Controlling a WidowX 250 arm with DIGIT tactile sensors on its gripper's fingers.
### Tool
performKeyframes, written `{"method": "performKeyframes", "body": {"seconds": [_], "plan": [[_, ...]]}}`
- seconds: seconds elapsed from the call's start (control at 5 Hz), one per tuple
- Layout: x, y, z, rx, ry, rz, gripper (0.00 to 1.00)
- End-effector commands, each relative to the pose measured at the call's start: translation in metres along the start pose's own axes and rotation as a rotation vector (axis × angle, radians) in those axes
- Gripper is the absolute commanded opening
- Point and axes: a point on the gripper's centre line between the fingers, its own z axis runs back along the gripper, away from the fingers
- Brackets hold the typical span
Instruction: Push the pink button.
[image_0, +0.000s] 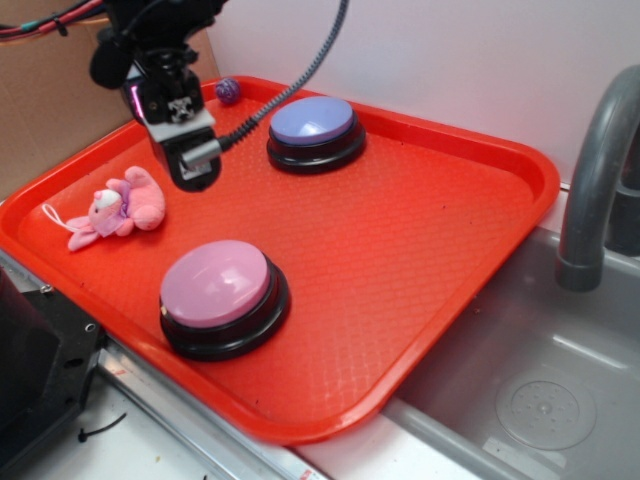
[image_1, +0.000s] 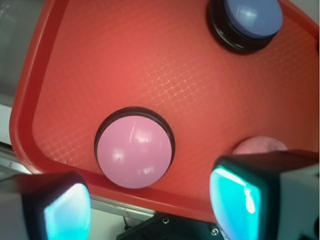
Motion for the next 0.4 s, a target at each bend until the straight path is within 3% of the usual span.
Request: {"method": "performKeyframes", "body": {"seconds": [0.0,0.2], "plan": [[0.002,0.000,0.028,0.001,-0.086,0.020,1.00],[-0.006,0.002,0.041,0.052,-0.110,0.045,1.00]]}}
